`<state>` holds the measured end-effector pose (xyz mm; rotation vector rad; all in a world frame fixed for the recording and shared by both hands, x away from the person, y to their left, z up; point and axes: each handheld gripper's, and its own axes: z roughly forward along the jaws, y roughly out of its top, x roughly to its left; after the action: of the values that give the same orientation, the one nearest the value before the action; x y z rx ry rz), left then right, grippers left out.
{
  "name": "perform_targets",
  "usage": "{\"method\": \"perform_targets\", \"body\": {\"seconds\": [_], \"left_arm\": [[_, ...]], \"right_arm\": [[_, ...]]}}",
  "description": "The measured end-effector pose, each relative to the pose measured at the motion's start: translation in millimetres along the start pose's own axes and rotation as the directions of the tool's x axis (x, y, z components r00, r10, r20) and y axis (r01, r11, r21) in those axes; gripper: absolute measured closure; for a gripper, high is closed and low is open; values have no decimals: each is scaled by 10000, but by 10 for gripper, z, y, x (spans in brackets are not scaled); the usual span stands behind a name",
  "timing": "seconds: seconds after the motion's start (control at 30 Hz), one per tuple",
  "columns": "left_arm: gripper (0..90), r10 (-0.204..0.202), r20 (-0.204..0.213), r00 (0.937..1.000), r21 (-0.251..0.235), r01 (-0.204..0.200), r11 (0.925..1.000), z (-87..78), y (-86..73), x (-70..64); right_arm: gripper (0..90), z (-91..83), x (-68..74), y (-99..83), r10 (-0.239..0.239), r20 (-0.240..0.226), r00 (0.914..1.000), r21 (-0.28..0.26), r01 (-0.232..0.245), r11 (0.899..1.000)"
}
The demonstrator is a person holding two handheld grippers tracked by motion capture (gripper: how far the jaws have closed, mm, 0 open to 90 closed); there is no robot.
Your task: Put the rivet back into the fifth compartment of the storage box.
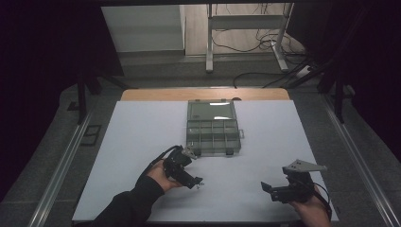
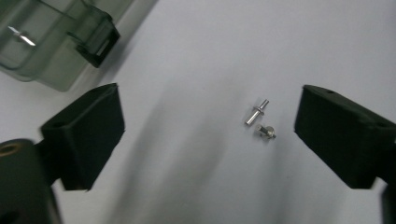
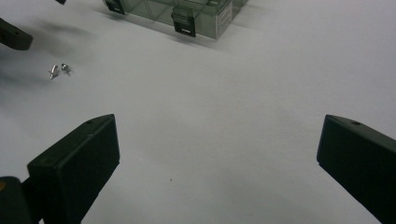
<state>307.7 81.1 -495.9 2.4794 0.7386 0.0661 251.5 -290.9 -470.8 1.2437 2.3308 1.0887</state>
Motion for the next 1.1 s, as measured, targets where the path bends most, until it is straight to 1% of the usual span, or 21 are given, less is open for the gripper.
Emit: {"method": "perform_targets", "body": {"seconds": [0.23, 0.37, 0.4, 0.63, 0.77, 0.87, 1.07, 1.1], "left_arm": [[262, 207, 344, 9992, 235, -215, 9995, 86, 21, -32], [383, 311, 595, 9977, 276, -328, 9991, 109, 37, -59], [411, 336, 713, 9969, 275, -356, 9990, 120, 40, -65], [599, 672, 891, 9938, 430, -712, 9965, 166, 54, -112], [667, 869, 934, 9918, 507, -919, 9945, 194, 64, -148], [693, 1013, 979, 9900, 567, -1072, 9926, 217, 73, -169], [744, 1161, 913, 9890, 790, -1234, 9892, 272, 76, -191], [757, 1204, 839, 9892, 763, -1269, 9890, 275, 72, -197]], "right_arm": [[0, 1, 1, 0, 13, -4, 10000, 24, -13, 10000], [0, 2, 0, 0, 11, -17, 10000, 34, -11, 10000], [0, 3, 0, 0, 10, -20, 10000, 37, -10, 10000], [0, 5, -1, 1, -3, -33, 10000, 65, 3, 10000], [0, 6, -1, 1, -8, -38, 10000, 80, 8, 10000], [0, 7, -3, 2, -7, -44, 10000, 92, 7, 10000], [0, 10, -3, 2, -7, -30, 10000, 114, 7, 9999], [0, 10, -3, 2, 6, -37, 10000, 115, -6, 9999]]}}
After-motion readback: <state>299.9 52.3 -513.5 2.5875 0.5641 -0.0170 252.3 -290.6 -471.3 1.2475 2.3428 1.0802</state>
